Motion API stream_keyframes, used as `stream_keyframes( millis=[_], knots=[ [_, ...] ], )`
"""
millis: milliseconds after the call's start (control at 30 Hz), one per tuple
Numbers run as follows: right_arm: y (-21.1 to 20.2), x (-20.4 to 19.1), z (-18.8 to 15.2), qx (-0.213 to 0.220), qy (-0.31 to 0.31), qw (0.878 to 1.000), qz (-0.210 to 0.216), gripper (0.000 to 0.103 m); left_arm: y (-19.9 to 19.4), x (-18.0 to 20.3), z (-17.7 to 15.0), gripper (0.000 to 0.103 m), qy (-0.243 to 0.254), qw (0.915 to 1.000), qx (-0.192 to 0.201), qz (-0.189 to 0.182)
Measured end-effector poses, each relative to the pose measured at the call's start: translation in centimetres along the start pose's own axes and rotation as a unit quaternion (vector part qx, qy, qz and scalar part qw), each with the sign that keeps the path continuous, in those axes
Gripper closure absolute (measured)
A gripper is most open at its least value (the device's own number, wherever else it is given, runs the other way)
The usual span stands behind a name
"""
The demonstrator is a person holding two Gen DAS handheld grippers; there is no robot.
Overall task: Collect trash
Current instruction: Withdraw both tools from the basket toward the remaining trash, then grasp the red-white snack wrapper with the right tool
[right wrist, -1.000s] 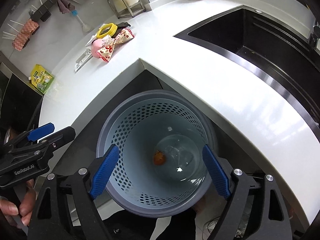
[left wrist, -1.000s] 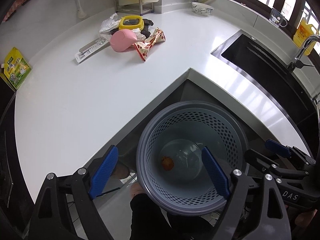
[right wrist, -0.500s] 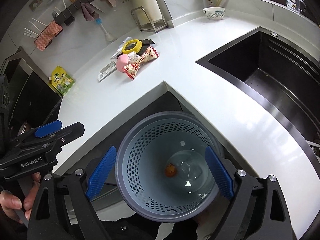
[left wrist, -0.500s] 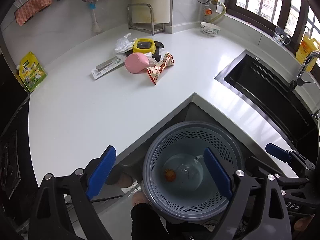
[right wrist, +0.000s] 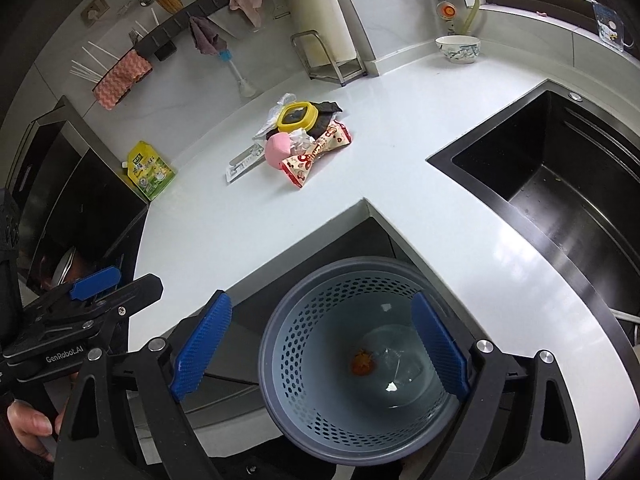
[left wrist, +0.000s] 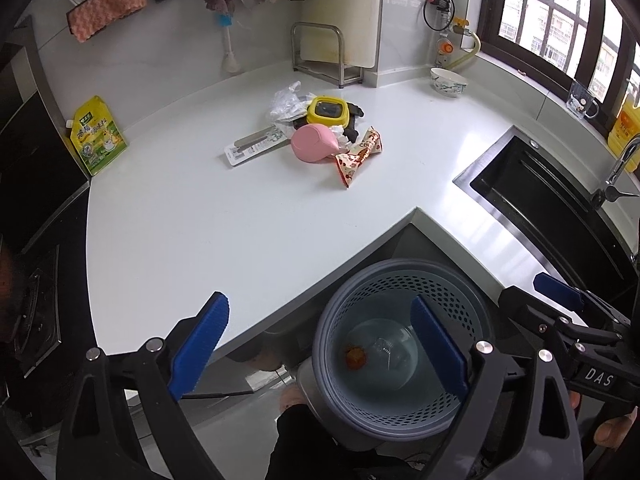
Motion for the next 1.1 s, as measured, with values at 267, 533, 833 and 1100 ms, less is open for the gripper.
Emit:
stream_keyframes(
  millis=[267, 533, 833, 1100],
  knots=[
    [2.5, -1.6, 1.9, 0.0, -0.004, 1.0, 0.003, 0.016, 1.2, -3.6, 2.4, 0.012, -0.026, 0.9996, 0.006, 0.004],
    [5.4, -2.0, 5.1, 0.005, 0.014, 1.0, -0.018, 0.016, 3.9, -6.8, 5.8, 0.012, -0.034, 0.9993, 0.011, -0.001],
    [9.6, -2.1, 8.6, 0.012, 0.044, 0.998, -0.043, 0.016, 9.4, -10.1, 10.2, 0.012, -0.02, 0.9998, 0.009, -0.002],
    [13.5, -0.7, 10.8, 0.016, 0.094, 0.991, -0.098, 0.016, 15.1, -11.6, 14.3, 0.012, 0.014, 0.9996, 0.011, -0.02]
  ],
)
Point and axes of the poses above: each gripper's, at about its wrist camera, not at the fingertips, and y roughly the way its jaws point, x to its right, z to its top, the point moved 8 cm from there along y, roughly the way its jaws point, and after that the axes turned 7 degrees about z, right-handed, at the moved point
